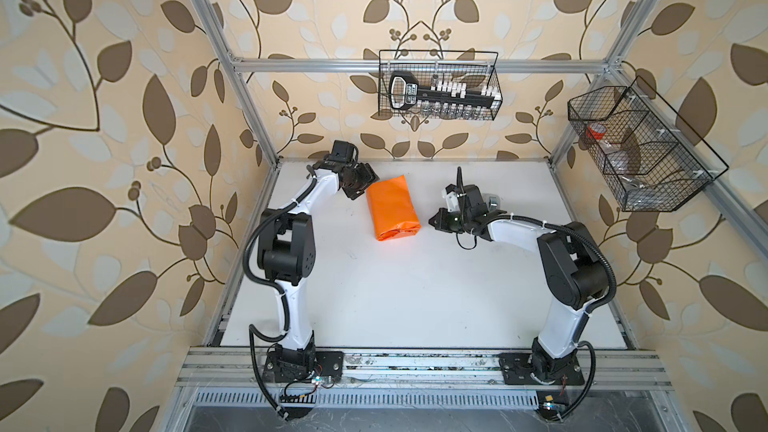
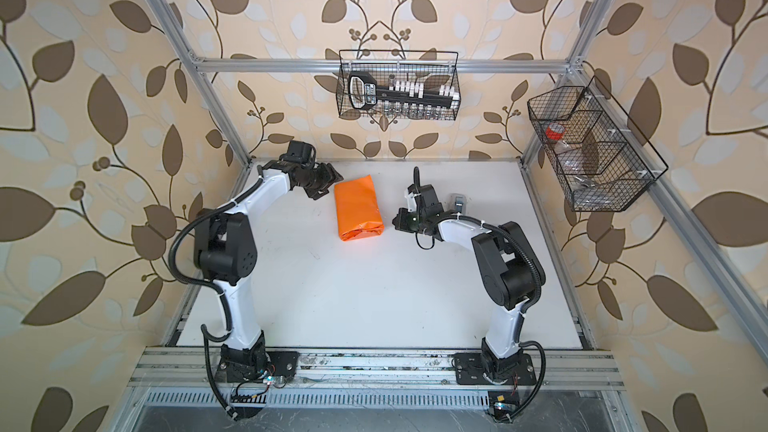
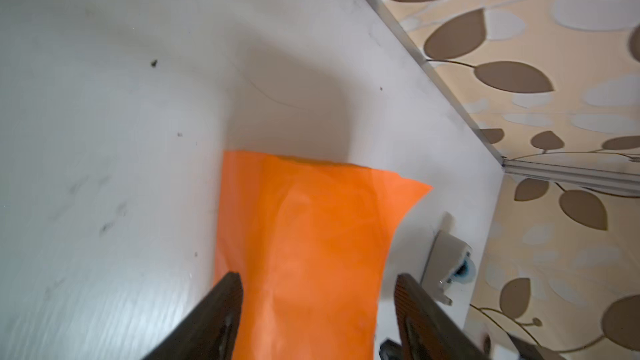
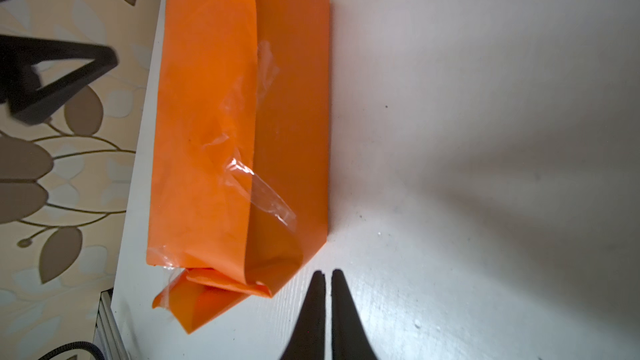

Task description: Wrap the gift box in paper

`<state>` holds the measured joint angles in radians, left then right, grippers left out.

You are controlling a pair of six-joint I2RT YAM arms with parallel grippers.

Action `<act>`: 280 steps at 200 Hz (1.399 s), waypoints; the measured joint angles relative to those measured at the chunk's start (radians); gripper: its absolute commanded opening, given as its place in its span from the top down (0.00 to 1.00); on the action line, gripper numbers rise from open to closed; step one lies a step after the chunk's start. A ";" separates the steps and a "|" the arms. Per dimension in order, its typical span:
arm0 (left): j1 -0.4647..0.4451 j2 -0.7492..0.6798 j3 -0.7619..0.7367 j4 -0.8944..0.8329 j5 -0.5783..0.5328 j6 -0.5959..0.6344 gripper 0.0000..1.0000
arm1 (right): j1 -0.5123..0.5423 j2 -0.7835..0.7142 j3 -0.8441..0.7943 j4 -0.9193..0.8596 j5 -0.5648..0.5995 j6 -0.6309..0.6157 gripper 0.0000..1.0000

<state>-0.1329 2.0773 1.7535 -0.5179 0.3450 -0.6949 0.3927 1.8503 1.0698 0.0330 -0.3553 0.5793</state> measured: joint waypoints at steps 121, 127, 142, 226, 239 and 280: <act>0.105 0.408 0.269 0.373 0.660 -0.123 0.14 | 0.189 -0.117 -0.285 0.159 -0.035 0.116 0.98; 0.101 0.412 0.279 0.369 0.680 -0.119 0.15 | 0.188 -0.108 -0.276 0.164 -0.037 0.117 0.98; 0.098 0.412 0.280 0.349 0.732 -0.105 0.15 | 0.179 -0.098 -0.262 0.171 -0.037 0.120 0.98; 0.079 0.187 -0.233 0.386 0.803 -0.095 0.19 | 0.110 -0.076 -0.169 0.130 -0.038 0.094 0.98; 0.071 0.121 -0.315 0.417 0.798 -0.115 0.19 | 0.102 -0.076 -0.158 0.113 -0.038 0.076 0.98; -0.039 -0.132 -0.609 0.560 0.746 -0.203 0.12 | 0.026 -0.078 -0.164 0.036 -0.036 0.005 0.98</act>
<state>-0.1722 1.9450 1.1446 0.0425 1.0912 -0.8978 0.4183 1.7721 0.9054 0.0689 -0.3916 0.5842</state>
